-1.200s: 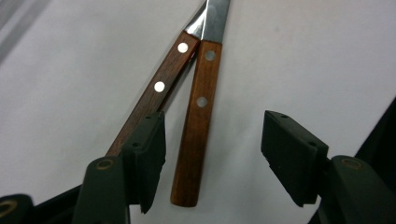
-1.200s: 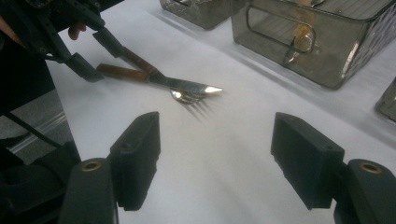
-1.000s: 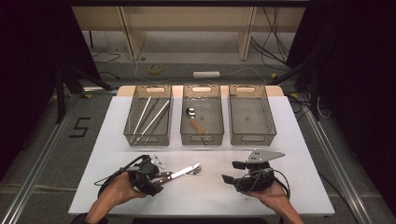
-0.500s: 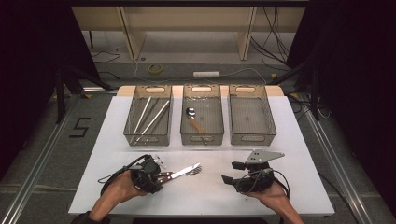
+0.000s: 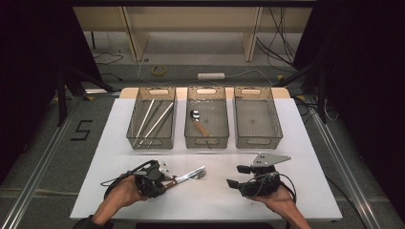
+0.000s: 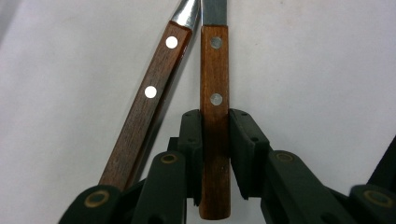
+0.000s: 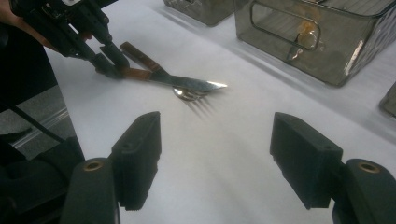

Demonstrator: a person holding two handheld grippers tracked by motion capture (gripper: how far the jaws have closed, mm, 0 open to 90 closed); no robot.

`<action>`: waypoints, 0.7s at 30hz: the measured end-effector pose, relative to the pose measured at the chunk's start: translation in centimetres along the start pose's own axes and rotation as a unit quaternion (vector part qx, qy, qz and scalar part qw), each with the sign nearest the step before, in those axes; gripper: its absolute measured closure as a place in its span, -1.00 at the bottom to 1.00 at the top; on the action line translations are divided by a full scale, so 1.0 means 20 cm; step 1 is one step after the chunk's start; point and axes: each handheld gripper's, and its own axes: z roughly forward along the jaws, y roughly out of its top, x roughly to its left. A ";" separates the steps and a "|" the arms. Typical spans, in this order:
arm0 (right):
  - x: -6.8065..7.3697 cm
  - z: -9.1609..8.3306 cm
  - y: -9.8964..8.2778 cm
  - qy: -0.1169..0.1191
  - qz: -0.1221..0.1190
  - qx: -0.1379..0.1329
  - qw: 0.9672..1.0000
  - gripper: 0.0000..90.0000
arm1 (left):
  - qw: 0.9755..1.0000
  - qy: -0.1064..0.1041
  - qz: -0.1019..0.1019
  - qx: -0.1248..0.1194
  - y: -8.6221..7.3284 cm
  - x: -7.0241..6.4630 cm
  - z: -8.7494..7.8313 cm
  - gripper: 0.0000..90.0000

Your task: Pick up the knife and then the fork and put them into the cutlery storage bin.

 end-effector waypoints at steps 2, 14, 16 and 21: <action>0.00 0.00 0.00 -0.001 -0.001 -0.002 1.000 -0.23 | 1.000 -0.005 0.006 -0.001 0.00 0.00 -0.01 0.67; 0.04 0.01 0.03 0.003 -0.021 -0.006 1.000 -0.22 | 0.998 -0.041 0.009 -0.043 0.06 -0.03 -0.07 0.67; 0.06 0.01 0.05 0.007 -0.035 -0.009 0.999 -0.22 | 0.997 -0.056 0.015 -0.046 0.08 -0.04 -0.08 0.67; 0.14 0.03 0.08 0.020 -0.072 -0.013 0.997 -0.24 | 0.996 -0.077 0.029 -0.041 0.15 -0.08 -0.08 0.67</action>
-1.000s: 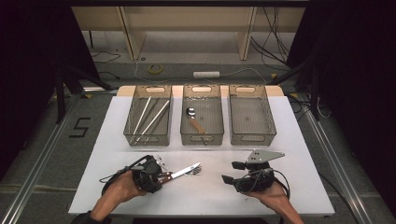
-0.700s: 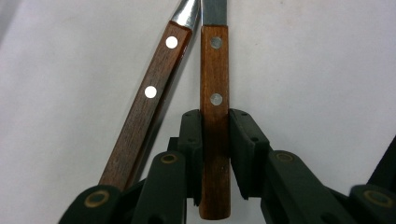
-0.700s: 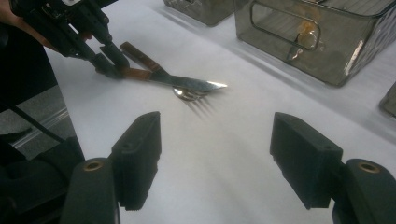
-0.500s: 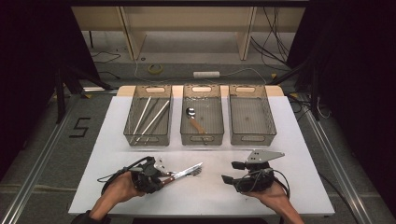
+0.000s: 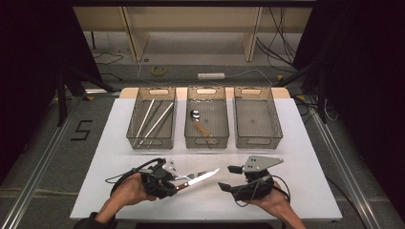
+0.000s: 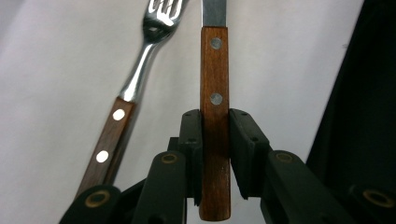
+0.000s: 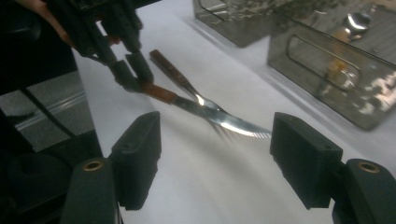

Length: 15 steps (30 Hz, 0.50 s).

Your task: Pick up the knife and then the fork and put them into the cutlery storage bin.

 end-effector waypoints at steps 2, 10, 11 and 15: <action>0.03 0.02 0.01 0.003 -0.017 0.008 1.000 -0.24 | 1.000 -0.009 0.006 0.002 0.03 -0.01 0.00 0.67; 0.09 0.13 0.03 0.009 -0.068 0.044 0.997 -0.24 | 0.999 -0.026 0.035 0.008 0.13 -0.04 0.02 0.67; 0.10 0.15 0.03 0.007 -0.077 0.050 0.996 -0.24 | 0.999 -0.034 0.034 0.010 0.14 -0.05 0.03 0.67; 0.12 0.19 0.03 0.007 -0.096 0.071 0.993 -0.23 | 0.998 -0.039 0.040 0.028 0.17 -0.06 0.06 0.67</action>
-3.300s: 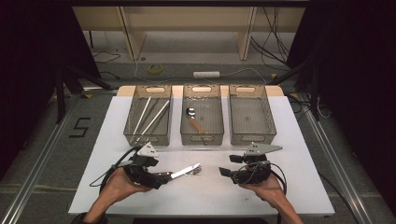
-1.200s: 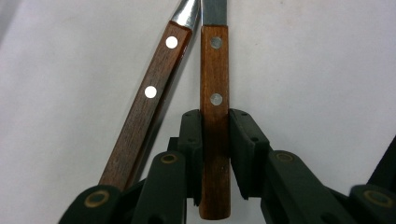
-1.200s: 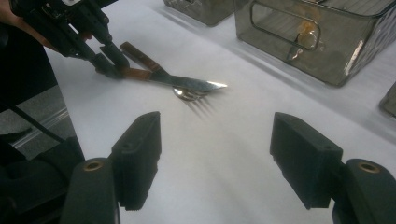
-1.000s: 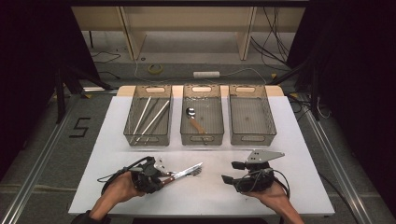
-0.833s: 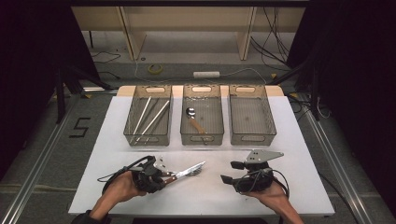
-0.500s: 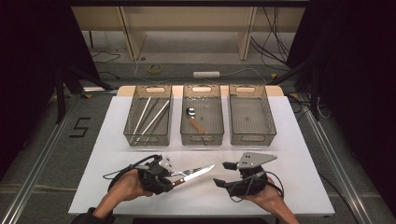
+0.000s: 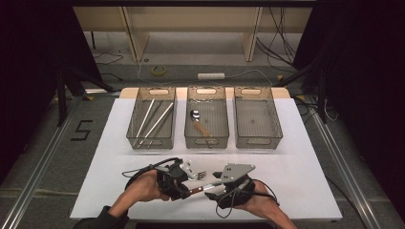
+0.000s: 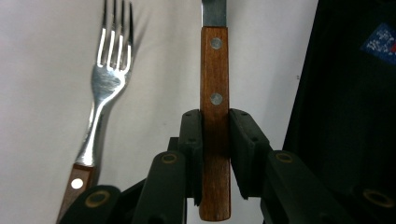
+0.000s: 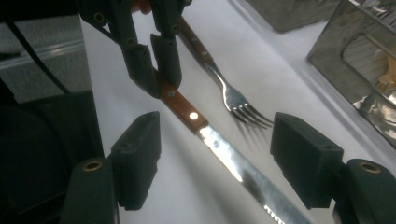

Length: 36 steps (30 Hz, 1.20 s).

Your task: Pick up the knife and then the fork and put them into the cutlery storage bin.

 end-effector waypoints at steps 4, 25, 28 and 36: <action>0.02 0.05 0.00 0.003 -0.031 0.020 0.999 -0.20 | 1.000 -0.005 0.007 0.005 0.03 0.00 0.01 0.67; 0.09 0.18 0.01 -0.009 -0.139 0.071 0.988 0.18 | 0.999 -0.032 0.004 0.008 0.07 -0.01 0.01 0.67; 0.09 0.18 0.01 -0.010 -0.146 0.073 0.987 0.26 | 0.999 -0.035 0.002 0.010 0.07 -0.01 0.02 0.67; 0.11 0.20 0.00 -0.015 -0.169 0.084 0.982 0.42 | 0.999 -0.044 0.006 0.006 0.08 -0.01 0.02 0.67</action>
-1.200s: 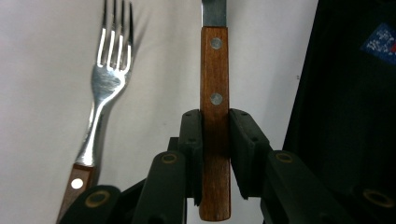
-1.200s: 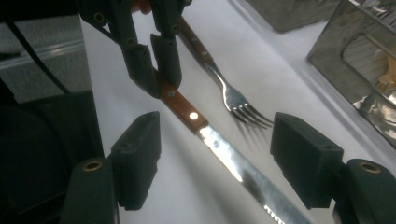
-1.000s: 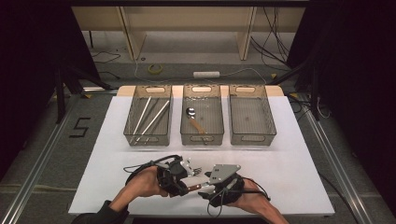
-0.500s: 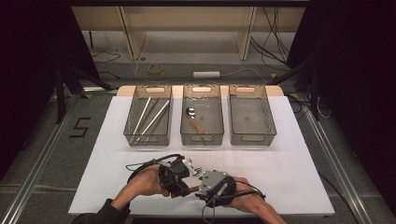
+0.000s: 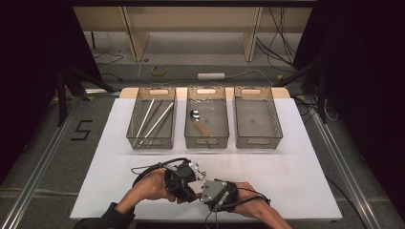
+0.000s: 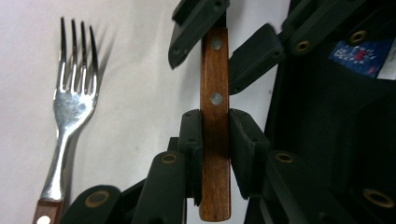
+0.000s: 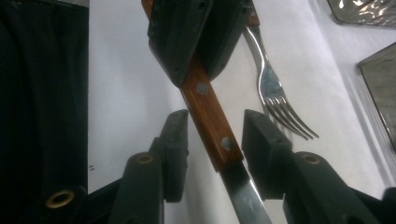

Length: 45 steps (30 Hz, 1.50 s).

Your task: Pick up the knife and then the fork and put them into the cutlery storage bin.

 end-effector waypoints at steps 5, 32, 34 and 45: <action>0.00 0.00 0.00 0.005 -0.019 0.000 1.000 0.55 | 1.000 -0.007 -0.008 -0.013 0.00 0.00 0.00 0.67; -0.07 -0.13 -0.07 -0.027 -0.039 0.009 0.999 0.73 | 0.977 0.075 -0.031 -0.197 -0.07 0.05 -0.20 -0.37; -0.09 -0.14 -0.08 -0.031 -0.036 0.009 0.999 0.73 | 0.973 0.089 -0.034 -0.210 -0.09 0.06 -0.22 -0.40; -0.24 -0.26 -0.16 -0.067 0.046 -0.013 0.997 0.72 | 0.950 0.120 -0.070 -0.278 -0.21 0.10 -0.26 -0.45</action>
